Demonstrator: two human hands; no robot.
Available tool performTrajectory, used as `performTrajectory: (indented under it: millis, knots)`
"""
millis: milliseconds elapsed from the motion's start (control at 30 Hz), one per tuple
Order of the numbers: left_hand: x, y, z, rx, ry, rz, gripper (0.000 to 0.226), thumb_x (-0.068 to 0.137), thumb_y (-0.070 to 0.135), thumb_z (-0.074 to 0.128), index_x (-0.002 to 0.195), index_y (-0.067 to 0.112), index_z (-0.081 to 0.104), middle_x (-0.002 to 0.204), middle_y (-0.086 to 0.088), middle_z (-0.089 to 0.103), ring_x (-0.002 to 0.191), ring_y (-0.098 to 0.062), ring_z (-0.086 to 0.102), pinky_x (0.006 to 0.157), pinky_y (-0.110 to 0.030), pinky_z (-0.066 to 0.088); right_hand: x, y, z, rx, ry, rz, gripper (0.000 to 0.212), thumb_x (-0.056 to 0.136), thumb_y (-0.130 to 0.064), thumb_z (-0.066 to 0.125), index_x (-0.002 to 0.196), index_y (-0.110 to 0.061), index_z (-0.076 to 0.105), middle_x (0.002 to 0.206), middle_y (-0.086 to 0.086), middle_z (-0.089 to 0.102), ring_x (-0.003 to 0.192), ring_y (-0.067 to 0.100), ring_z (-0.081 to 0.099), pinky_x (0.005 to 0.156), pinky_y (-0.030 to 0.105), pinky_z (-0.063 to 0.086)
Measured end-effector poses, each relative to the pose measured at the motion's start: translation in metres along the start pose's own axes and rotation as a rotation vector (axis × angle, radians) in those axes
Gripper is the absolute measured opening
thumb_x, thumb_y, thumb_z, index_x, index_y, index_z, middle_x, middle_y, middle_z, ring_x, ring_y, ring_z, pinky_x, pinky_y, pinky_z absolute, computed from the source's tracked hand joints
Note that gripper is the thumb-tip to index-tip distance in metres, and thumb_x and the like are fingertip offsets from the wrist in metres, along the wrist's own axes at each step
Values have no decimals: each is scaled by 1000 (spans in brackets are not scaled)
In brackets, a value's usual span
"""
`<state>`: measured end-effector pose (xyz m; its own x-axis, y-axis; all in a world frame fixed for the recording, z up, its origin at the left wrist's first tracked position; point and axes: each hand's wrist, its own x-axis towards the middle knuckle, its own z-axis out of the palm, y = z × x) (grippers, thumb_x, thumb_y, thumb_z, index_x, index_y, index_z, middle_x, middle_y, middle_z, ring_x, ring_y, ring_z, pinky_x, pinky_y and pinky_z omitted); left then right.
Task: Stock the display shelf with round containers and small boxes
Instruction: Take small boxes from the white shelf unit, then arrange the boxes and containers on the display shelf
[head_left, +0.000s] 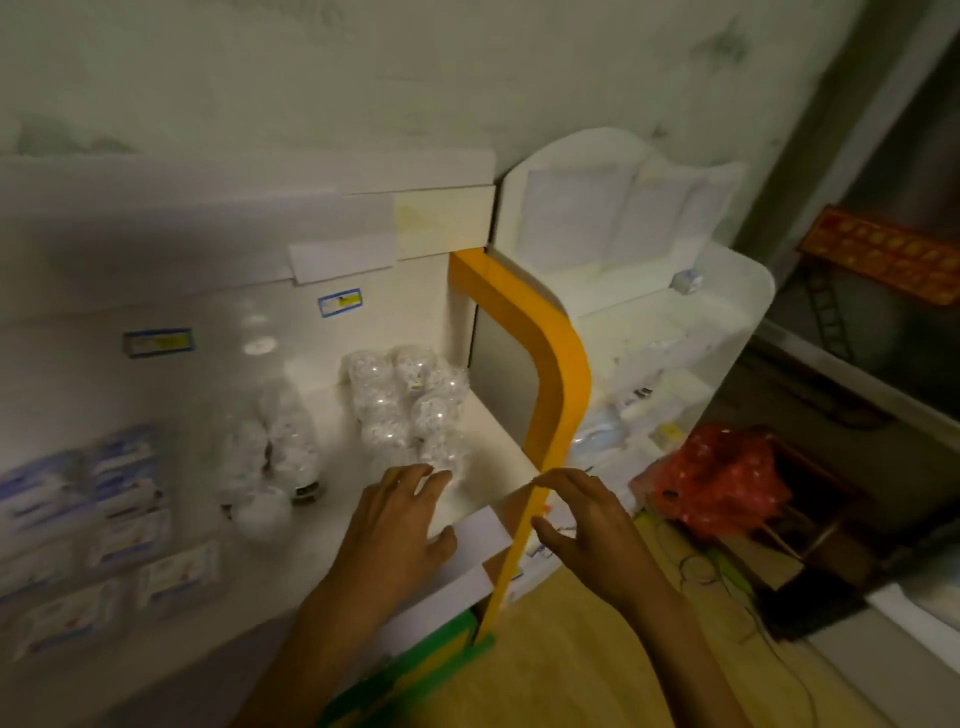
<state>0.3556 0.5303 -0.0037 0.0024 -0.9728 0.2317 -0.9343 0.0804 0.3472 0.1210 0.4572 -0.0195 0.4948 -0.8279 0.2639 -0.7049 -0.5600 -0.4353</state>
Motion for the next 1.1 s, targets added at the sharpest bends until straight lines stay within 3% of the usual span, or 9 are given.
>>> performTrajectory:
  millis: [133,267,367,467,567,700,833,1100]
  knots:
    - [33,70,31,-11,-6,44,51,71,45,50,114,21,61,109,-2,65,95,-25,64,71,-37,54,-22,71,-40,-47,30,32,39,88,-41,59,125,-30,52,128,-8,54,114,13,50,93,27,43]
    - [66,136,59,-49,43,104,50,72,46,57,118,28,48,106,0,64,91,-23,63,67,-36,55,-34,135,-75,-47,65,55,39,88,-39,61,125,-29,52,127,-8,54,114,12,51,92,30,46]
    - [92,170,81,-30,1,112,57,76,46,48,127,21,51,115,0,61,102,-23,59,74,-35,52,-38,174,-95,-43,70,68,40,88,-41,60,126,-31,50,129,-11,51,117,10,48,95,29,45]
    - [117,194,100,-34,-19,106,59,78,43,61,132,23,48,128,3,53,115,-19,52,87,-32,47,-33,208,-107,-21,57,69,41,88,-41,60,127,-30,51,128,-10,51,116,11,48,94,32,46]
    - [142,210,115,-59,-22,112,55,79,42,61,130,24,48,128,5,52,116,-16,49,90,-31,48,-20,237,-111,6,44,73,41,88,-41,60,126,-29,51,128,-9,52,116,12,48,95,31,46]
    - [181,221,136,-27,2,98,51,75,40,56,123,23,52,114,3,58,103,-19,56,78,-34,54,8,273,-111,28,22,61,40,89,-45,56,126,-29,51,128,-9,52,115,10,48,95,31,45]
    - [233,225,162,-31,-28,60,53,81,42,52,131,27,45,127,7,49,118,-16,45,94,-31,44,52,311,-110,33,-19,40,41,89,-46,53,127,-31,49,130,-10,50,117,11,47,96,33,45]
    - [349,217,187,-24,65,-65,55,84,39,50,136,22,45,137,-1,48,126,-22,43,99,-35,37,173,385,-117,0,-113,-10,48,86,-56,44,126,-31,50,130,-11,51,120,8,46,99,29,43]
